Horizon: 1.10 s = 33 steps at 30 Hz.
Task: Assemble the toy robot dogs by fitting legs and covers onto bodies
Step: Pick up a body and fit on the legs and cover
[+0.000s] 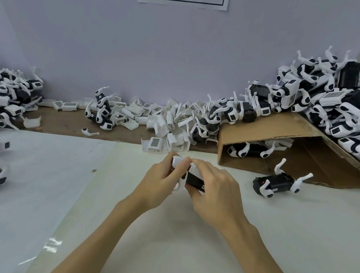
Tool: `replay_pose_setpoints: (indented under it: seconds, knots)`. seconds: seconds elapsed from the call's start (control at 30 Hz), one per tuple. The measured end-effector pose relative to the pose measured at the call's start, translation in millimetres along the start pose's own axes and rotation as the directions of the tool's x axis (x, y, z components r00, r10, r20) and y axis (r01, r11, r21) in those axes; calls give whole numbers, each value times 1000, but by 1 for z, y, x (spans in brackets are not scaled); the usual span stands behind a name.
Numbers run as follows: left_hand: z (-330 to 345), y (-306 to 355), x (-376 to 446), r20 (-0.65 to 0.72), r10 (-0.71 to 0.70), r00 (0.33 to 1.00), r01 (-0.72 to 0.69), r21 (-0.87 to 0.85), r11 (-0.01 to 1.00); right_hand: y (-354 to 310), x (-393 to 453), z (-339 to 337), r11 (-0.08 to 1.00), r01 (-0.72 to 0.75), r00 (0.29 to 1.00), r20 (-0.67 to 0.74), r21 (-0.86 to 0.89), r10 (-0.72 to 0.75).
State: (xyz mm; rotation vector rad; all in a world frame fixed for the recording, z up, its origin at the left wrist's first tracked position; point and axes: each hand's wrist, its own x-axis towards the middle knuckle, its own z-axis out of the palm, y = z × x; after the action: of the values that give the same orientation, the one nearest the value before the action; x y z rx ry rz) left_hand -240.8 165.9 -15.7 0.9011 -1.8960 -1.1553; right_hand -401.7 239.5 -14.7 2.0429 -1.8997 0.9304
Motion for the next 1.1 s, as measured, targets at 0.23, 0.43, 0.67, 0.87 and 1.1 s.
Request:
replay_pose_setpoints:
  seconds: [0.23,0.43,0.67,0.87,1.1]
  knots:
    - [-4,3,2,6,13,1000,-13,34,999,-1,-1,2,995,-3,999,44,101,-2]
    - [-4,1,2,28,-6,1000,6,5,1000,4,2,-1,997,18,999,46,77,-21]
    - [-6,4,2,38,-2,999,2,8,1000,10,1,1,962,-38,991,137,272,0]
    - [-16,4,3,44,19,999,-20,30,999,15,4,-4,718,-192,973,228,669,48]
    - [-15,3,5,51,9,999,-11,30,1000,16,4,-2,743,-176,977,208,646,50]
